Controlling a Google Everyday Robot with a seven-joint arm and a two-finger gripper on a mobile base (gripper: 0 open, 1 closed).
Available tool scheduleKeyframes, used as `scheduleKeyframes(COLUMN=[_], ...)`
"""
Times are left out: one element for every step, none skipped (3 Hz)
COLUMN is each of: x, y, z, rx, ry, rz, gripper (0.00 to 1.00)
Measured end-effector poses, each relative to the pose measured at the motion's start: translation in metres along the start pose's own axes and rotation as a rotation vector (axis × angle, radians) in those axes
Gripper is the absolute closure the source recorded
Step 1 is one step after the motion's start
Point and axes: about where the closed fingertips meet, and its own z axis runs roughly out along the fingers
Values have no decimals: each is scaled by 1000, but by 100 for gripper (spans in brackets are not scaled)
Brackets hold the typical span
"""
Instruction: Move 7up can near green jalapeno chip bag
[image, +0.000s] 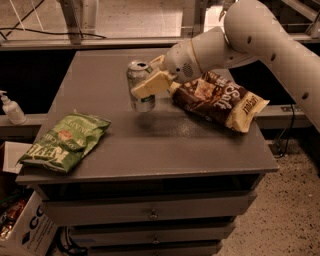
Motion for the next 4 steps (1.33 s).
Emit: scheduleKeyframes(x=[11,20,28,29], y=[24,42,49,55], z=[16,33,45,57], rx=[-59,-119,-150,-177], ry=[29,29,8,-27], rz=[-50,-93,-117,-135], gripper=[100,100,100,100])
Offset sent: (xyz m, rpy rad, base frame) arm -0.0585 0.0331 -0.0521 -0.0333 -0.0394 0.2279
